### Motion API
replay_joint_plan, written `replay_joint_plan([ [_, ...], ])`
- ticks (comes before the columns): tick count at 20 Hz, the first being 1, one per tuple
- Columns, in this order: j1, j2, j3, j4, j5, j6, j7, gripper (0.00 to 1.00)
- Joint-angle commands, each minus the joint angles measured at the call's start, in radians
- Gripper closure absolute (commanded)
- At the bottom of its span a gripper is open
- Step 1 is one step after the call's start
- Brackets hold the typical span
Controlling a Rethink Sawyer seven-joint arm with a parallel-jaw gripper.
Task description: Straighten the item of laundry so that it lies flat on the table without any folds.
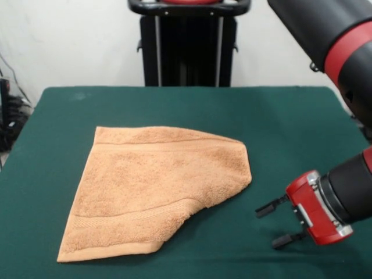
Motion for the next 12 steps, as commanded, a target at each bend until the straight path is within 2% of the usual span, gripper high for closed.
replay_joint_plan([
  [1,-0.038,0.205,-0.007,0.13,-0.125,-0.233,0.069,0.0],
  [4,-0.022,0.221,-0.052,0.112,-0.165,-0.16,0.047,0.0],
  [8,0.01,0.255,-0.137,0.069,-0.246,-0.002,-0.063,0.0],
  [12,0.025,0.284,-0.169,0.037,-0.29,0.059,-0.123,0.0],
])
